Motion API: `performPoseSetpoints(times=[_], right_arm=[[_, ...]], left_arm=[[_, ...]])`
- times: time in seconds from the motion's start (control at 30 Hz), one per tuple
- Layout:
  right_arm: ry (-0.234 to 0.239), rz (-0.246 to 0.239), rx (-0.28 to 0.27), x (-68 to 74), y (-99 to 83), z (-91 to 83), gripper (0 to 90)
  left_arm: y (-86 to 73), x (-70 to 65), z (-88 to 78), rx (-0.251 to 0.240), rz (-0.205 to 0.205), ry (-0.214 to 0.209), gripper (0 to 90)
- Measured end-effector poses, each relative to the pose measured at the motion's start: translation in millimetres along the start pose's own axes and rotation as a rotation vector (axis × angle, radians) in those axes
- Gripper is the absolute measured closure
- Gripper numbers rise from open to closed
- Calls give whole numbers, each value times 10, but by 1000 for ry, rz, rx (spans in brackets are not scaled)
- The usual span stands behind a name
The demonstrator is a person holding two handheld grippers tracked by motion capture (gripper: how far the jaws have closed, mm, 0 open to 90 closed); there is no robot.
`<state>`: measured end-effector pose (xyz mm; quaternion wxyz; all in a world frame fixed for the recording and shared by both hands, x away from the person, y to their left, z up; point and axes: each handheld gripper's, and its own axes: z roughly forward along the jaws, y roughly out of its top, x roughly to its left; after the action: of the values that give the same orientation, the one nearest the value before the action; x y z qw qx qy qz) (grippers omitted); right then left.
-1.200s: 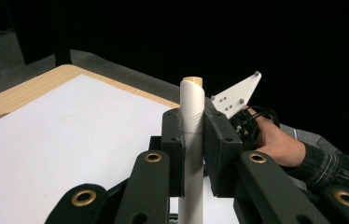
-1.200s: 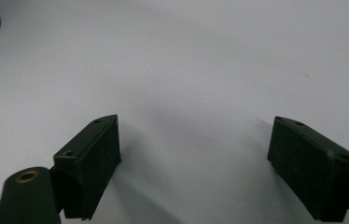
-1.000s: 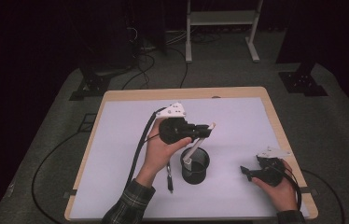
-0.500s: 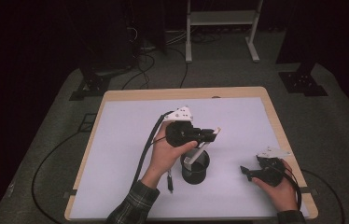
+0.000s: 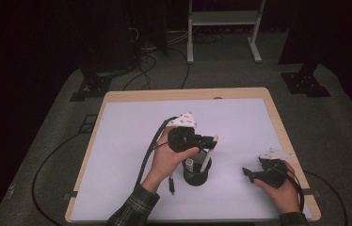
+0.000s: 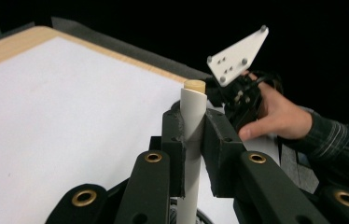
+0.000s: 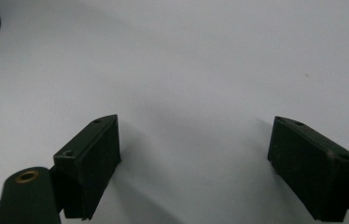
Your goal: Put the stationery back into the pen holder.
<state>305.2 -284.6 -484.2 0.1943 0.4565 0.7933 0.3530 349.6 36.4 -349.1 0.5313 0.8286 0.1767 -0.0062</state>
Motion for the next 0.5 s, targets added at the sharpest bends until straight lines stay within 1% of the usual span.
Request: performPoseSetpoints(times=[0.03, 0.07, 0.1, 0.13, 0.23, 0.27, 0.3, 0.33, 0.37, 0.4, 0.43, 0.5], right_arm=[[0, 0, -1, 0, 0, 1, 159], [-1, -2, -2, -1, -1, 2, 159], [-1, 1, -1, 2, -1, 2, 159], [-1, 1, -1, 2, -1, 2, 159], [0, 0, 1, 1, 0, -1, 160], [0, 0, 1, 1, 0, -1, 160], [0, 0, 1, 1, 0, 0, 159], [0, 0, 1, 1, 0, 0, 159], [0, 0, 1, 1, 0, 0, 159], [0, 0, 1, 1, 0, 0, 159], [0, 0, 1, 1, 0, 0, 159], [1, 3, 2, 3, 1, -1, 159]], left_arm=[[-28, 15, -13, 19, 0, 4, 790], [-28, 15, -13, 19, 0, 4, 790], [-62, 28, -33, 39, -5, 10, 790], [-62, 28, -33, 39, -5, 10, 790], [-122, 51, -64, 66, -10, 19, 790], [-122, 51, -64, 66, -10, 19, 790], [-150, 59, -69, 79, -11, 22, 790], [-150, 59, -69, 79, -11, 22, 790], [-179, 67, -65, 91, -15, 22, 790], [-179, 67, -65, 91, -15, 22, 791], [-207, 73, -55, 105, -18, 24, 790], [-237, 79, -39, 110, -21, 22, 791]])
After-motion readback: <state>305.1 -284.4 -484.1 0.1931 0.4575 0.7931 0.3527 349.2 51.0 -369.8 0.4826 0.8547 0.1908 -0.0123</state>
